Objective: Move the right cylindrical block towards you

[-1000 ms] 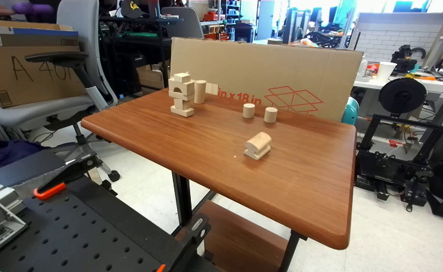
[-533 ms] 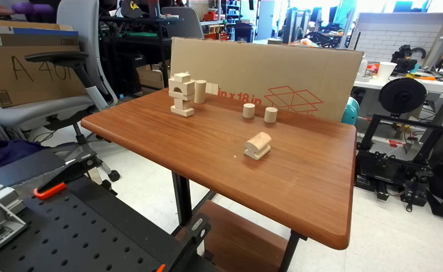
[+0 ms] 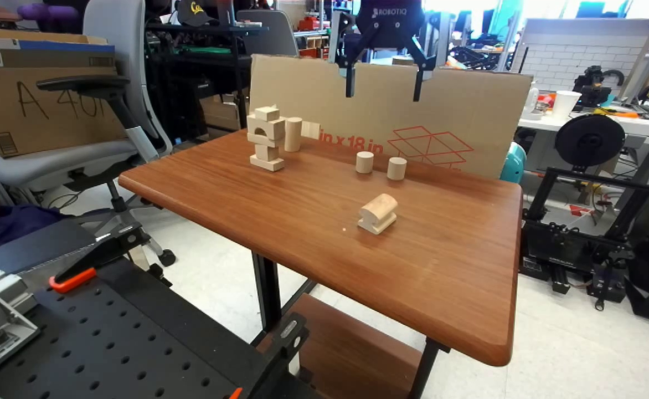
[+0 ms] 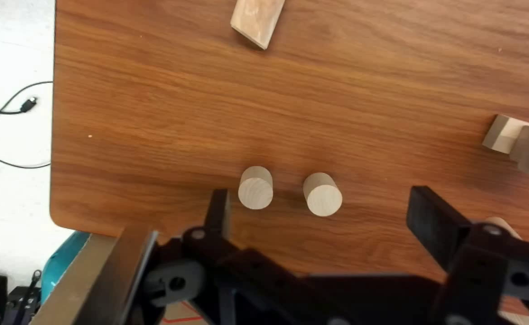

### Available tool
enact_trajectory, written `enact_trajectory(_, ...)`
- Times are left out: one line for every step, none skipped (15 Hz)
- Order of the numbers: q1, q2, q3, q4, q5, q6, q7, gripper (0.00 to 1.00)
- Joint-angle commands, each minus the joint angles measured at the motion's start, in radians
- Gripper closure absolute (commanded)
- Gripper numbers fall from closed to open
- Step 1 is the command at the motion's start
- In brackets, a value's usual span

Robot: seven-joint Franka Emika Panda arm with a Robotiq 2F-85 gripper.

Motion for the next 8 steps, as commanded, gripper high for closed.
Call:
enact_trajectory(-0.024,0.1,0.01,0.106,0.015,-0.008,-0.016,0.0)
enact_trajectory(-0.026,0.117,0.006,0.123,0.009,-0.007,-0.009,0.0)
enact_trajectory(-0.029,0.132,0.003,0.138,0.007,-0.006,-0.004,0.0)
enact_trajectory(-0.037,0.149,0.0,0.158,0.005,-0.014,-0.009,0.0)
enact_trajectory(-0.045,0.166,-0.001,0.179,0.007,-0.02,-0.014,0.0)
enact_trajectory(-0.055,0.185,0.0,0.201,0.012,-0.034,-0.019,0.0)
enact_trajectory(-0.063,0.201,0.001,0.219,0.015,-0.041,-0.023,0.0)
enact_trajectory(-0.072,0.217,0.003,0.236,0.017,-0.048,-0.025,0.0)
